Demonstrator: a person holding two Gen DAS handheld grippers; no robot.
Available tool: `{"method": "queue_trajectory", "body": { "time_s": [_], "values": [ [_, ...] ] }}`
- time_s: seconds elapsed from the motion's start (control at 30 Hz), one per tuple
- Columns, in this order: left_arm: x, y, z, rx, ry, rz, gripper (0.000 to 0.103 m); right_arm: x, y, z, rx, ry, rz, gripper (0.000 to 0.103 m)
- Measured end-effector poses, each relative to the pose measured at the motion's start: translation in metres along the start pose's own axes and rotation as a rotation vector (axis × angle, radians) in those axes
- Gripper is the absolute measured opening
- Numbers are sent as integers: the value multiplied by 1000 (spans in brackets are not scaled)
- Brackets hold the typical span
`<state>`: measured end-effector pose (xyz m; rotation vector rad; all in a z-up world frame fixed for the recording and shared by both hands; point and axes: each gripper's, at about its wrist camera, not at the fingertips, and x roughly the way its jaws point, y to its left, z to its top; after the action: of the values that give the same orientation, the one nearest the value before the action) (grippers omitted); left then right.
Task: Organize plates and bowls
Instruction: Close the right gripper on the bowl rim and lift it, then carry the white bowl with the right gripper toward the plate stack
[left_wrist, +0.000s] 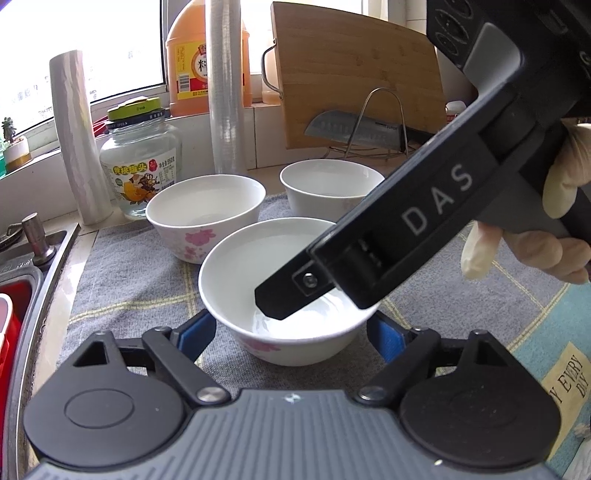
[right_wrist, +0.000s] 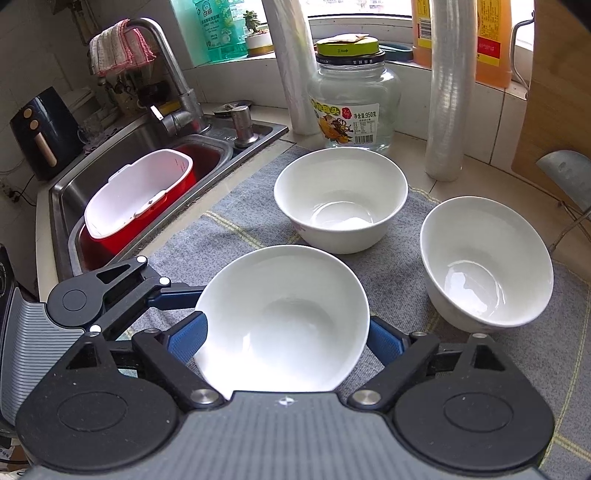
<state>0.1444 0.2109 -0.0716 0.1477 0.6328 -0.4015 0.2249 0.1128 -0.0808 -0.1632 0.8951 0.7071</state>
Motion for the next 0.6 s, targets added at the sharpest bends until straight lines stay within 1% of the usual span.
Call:
{"method": "queue_trajectory", "body": {
  "time_s": [0.33, 0.6],
  "values": [
    [-1, 0, 1, 12, 3, -4, 88, -3, 1, 0, 8, 1, 0, 92],
    [-6, -7, 5, 37, 27, -9, 88, -13, 1, -4, 27, -6, 10, 92]
  ]
}}
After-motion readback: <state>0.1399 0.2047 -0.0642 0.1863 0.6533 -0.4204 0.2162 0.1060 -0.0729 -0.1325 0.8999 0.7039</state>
